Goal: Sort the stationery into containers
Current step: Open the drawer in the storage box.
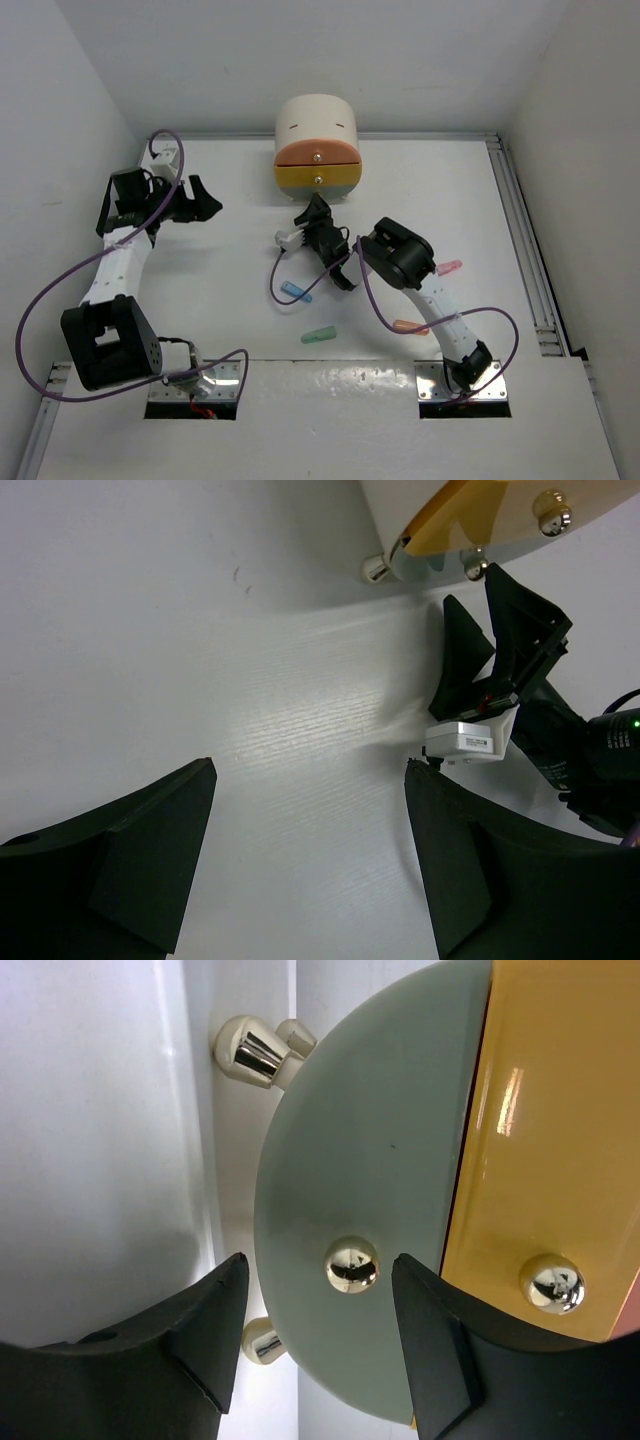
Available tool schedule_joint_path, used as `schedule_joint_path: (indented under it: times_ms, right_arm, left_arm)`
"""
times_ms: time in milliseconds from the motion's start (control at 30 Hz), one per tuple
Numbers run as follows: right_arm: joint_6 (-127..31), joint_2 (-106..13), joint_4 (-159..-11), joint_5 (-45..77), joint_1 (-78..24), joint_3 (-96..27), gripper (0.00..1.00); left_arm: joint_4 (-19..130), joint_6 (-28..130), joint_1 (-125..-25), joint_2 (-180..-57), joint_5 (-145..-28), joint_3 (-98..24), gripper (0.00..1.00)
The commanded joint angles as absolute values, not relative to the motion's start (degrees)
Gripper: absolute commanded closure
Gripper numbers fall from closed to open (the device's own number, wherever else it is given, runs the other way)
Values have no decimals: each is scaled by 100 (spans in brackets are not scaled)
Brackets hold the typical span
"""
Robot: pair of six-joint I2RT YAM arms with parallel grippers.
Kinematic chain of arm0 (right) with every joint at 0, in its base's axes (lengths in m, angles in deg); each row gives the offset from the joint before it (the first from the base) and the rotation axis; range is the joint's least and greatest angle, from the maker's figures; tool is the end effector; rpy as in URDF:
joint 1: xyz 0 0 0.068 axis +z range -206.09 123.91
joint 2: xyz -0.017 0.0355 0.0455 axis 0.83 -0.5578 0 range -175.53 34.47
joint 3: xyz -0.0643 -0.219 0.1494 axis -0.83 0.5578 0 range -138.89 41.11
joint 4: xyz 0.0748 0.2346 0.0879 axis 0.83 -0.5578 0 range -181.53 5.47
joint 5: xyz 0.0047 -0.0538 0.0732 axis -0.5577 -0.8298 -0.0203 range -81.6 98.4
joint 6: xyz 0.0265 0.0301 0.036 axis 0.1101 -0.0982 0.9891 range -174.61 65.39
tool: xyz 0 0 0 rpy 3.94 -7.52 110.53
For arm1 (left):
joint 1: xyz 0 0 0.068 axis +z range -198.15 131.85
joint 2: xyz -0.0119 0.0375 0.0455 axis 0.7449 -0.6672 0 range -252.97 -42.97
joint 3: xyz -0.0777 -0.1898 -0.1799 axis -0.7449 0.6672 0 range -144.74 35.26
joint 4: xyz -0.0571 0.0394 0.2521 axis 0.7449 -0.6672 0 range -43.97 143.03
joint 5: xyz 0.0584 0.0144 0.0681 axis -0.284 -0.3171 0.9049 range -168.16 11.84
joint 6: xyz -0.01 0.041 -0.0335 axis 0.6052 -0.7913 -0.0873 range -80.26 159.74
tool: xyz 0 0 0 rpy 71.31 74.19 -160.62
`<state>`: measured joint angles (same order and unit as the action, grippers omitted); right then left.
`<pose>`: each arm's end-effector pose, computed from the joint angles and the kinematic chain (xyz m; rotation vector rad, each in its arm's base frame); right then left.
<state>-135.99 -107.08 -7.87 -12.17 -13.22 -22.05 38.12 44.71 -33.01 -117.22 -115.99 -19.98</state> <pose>0.3325 0.2916 0.0465 -1.3100 1.0182 -0.8028 0.2801 0.0532 0.2876 0.0104 2.0816 -0.6023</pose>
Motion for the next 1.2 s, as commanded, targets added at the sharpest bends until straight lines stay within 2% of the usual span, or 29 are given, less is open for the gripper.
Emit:
schedule_joint_path:
  times_ms: [0, 267, 500, 633, 967, 1167]
  right_arm:
    - [-13494, -10861, 406, -1041, -1364, -2367, 42]
    - [-13485, -10993, 380, -1032, -1452, -2490, 46]
    - [-13467, -10958, 397, -1005, -1479, -2411, 57]
    - [-13485, -10958, 441, -935, -1461, -2393, 74]
    - [-13538, -10818, 643, -838, -1470, -2156, 100]
    - [-13538, -10703, 810, -821, -1400, -1945, 100]
  left_arm:
    - [3985, 4370, -3206, -11758, -11693, -1976, 18]
    - [3994, 4387, -3206, -11855, -11745, -2028, 18]
    - [4020, 4405, -3198, -11890, -11772, -2011, 18]
    - [4029, 4413, -3206, -11899, -11780, -2020, 18]
    - [4161, 4572, -3206, -12031, -11903, -2011, 18]
    - [4143, 4598, -3206, -11987, -11912, -2002, 18]
